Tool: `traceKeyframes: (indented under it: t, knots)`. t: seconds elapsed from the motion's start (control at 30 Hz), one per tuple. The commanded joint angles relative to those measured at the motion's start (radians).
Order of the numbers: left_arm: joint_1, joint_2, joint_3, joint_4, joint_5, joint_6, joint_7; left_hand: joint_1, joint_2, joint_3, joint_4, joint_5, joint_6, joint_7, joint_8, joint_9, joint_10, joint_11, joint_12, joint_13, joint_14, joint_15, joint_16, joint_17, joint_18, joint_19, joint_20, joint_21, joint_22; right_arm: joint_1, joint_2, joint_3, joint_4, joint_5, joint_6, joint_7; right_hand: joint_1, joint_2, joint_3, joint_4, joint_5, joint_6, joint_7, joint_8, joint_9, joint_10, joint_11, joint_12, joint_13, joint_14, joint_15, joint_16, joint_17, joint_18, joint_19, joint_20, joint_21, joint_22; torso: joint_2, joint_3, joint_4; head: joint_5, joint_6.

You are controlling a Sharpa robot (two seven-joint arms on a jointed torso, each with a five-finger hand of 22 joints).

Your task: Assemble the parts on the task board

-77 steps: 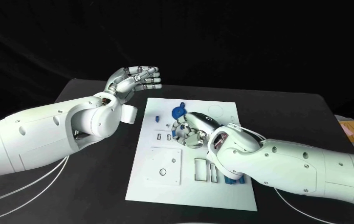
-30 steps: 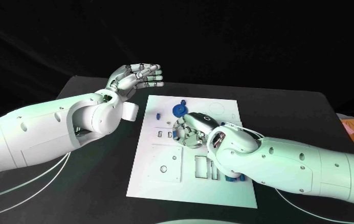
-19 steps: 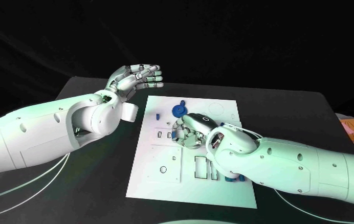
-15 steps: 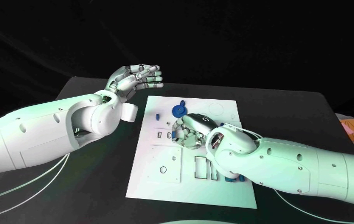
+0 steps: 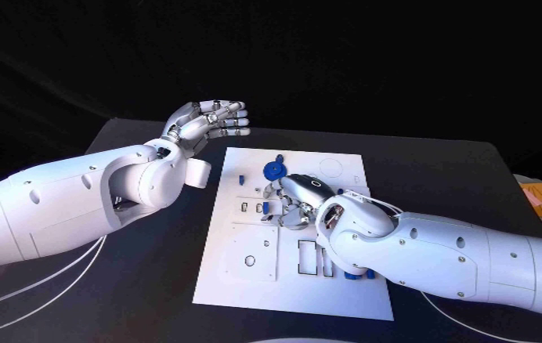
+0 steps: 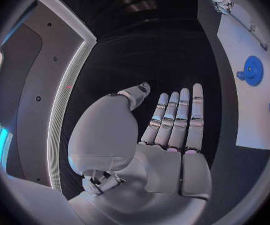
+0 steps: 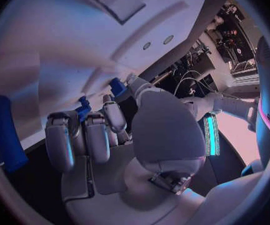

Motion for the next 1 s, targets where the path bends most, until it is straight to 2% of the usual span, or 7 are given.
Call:
traceKeyframes:
  t: [0.03,0.2,0.33,0.7,0.8,0.83,1.0]
  knots:
    - [0.001,0.000,0.001,0.002,0.001,0.020,0.003,-0.005,-0.001,-0.007,0.003,0.000,-0.008,0.064,-0.006,-0.001,-0.003,0.006,-0.007,0.000,-0.002,0.002,-0.005,0.002,0.011,-0.006,0.003,-0.004,-0.002,-0.001,-0.009,0.000,0.013,-0.014,-0.049,0.020,0.011,-0.002,-0.021,0.010,-0.003,-0.008,0.000,0.000,0.003,-0.006,0.002,-0.002,-0.001,0.083,0.010,-0.006,0.175,-0.007,0.067,0.007,-0.004,0.224,0.000,0.0008,0.0006,0.001,0.001]
    - [0.001,-0.003,0.001,-0.004,-0.032,0.022,-0.019,-0.005,-0.001,-0.007,0.003,0.000,-0.007,0.063,-0.006,-0.001,-0.003,0.006,-0.007,0.000,-0.001,0.002,-0.005,0.002,0.011,-0.006,0.002,-0.004,-0.002,0.001,-0.039,0.002,0.045,0.010,-0.116,0.065,0.052,0.020,-0.094,0.044,-0.003,-0.014,0.001,0.011,0.013,-0.004,0.003,0.004,0.002,0.082,0.012,-0.008,0.172,-0.007,0.067,0.009,-0.006,0.224,-0.001,0.0009,-0.0004,0.002,0.002]
    - [0.001,-0.005,0.001,-0.021,-0.169,0.059,-0.101,-0.048,-0.023,-0.048,0.043,0.001,0.070,0.005,0.034,0.017,0.112,-0.046,0.029,0.010,0.100,-0.042,0.044,0.034,0.016,0.066,-0.029,0.038,0.010,0.026,-0.082,0.008,0.072,0.134,-0.141,0.188,0.090,0.051,-0.097,0.050,0.001,-0.003,-0.001,0.022,0.018,-0.006,0.002,0.003,-0.001,0.080,0.011,-0.011,0.164,-0.003,0.058,0.009,-0.019,0.215,-0.003,0.0008,0.0001,0.002,0.006]
    - [0.003,0.003,0.001,-0.053,-0.519,0.207,-0.389,-0.009,-0.027,-0.087,0.100,0.007,0.134,-0.049,0.071,0.067,0.333,-0.129,0.114,0.085,0.453,-0.156,0.419,0.331,0.011,0.301,-0.156,0.313,0.154,0.154,-0.205,0.017,0.072,0.707,0.023,0.422,0.115,0.079,-0.097,0.063,0.037,0.039,-0.009,0.048,0.025,-0.017,-0.006,-0.008,-0.014,0.079,0.004,-0.013,0.162,0.005,0.039,0.003,-0.048,0.196,-0.016,0.0047,-0.0020,0.001,0.002]
    - [0.007,0.007,0.002,-0.056,-0.625,0.251,-0.470,0.011,-0.025,-0.128,0.135,0.006,0.109,-0.062,0.152,0.136,0.303,-0.145,0.244,0.213,0.478,-0.172,0.778,0.693,0.003,0.276,-0.171,0.526,0.328,0.183,-0.244,0.020,0.076,0.794,0.044,0.432,0.116,0.082,-0.098,0.065,0.050,0.041,-0.010,0.050,0.025,-0.017,-0.007,-0.007,-0.014,0.079,0.004,-0.012,0.164,0.005,0.039,0.002,-0.048,0.196,-0.018,0.0069,-0.0028,0.000,0.001]
    - [0.010,0.009,0.002,-0.056,-0.654,0.261,-0.494,0.008,-0.024,-0.149,0.161,0.011,0.092,-0.071,0.191,0.164,0.293,-0.155,0.337,0.288,0.553,-0.179,0.984,0.916,-0.030,0.367,-0.177,0.729,0.599,0.191,-0.253,0.021,0.076,0.808,0.050,0.433,0.118,0.083,-0.098,0.065,0.054,0.041,-0.010,0.051,0.025,-0.016,-0.007,-0.007,-0.013,0.079,0.003,-0.013,0.163,0.005,0.039,0.002,-0.048,0.196,-0.018,0.0072,-0.0026,0.000,0.001]
    - [0.032,0.032,0.002,-0.055,-0.801,0.305,-0.654,-0.021,-0.009,-0.186,0.201,-0.002,0.076,-0.098,0.295,0.234,0.237,-0.177,0.582,0.483,0.628,-0.202,1.186,1.157,-0.078,0.484,-0.194,0.964,0.940,0.221,-0.298,0.023,0.072,0.847,0.066,0.424,0.121,0.083,-0.099,0.064,0.063,0.042,-0.011,0.052,0.025,-0.017,-0.008,-0.008,-0.015,0.079,0.003,-0.013,0.163,0.005,0.040,0.001,-0.048,0.196,-0.020,0.0068,-0.0012,0.001,0.000]
